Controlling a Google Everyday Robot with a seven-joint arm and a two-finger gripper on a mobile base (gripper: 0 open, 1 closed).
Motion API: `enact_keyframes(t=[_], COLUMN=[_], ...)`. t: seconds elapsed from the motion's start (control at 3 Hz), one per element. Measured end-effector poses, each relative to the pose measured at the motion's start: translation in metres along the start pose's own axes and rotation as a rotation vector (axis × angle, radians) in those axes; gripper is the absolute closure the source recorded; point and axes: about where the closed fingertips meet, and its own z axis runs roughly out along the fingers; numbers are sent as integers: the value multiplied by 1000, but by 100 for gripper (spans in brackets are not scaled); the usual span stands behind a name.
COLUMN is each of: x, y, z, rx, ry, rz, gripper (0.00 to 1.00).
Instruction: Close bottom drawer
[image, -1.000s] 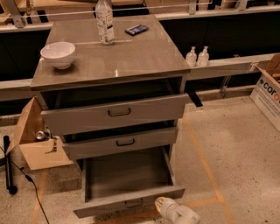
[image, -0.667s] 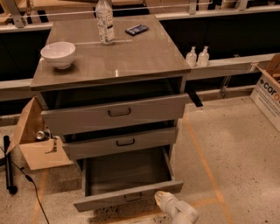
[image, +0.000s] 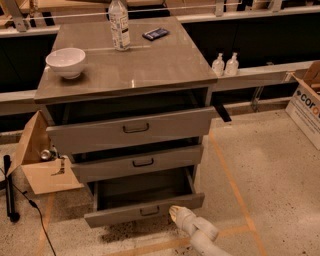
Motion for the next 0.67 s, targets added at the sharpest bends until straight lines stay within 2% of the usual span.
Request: enact_keyframes(t=[0.67], x=[-25], y=[-28], z=[64], rx=[33], ry=[-103], rz=[-60], gripper=[100])
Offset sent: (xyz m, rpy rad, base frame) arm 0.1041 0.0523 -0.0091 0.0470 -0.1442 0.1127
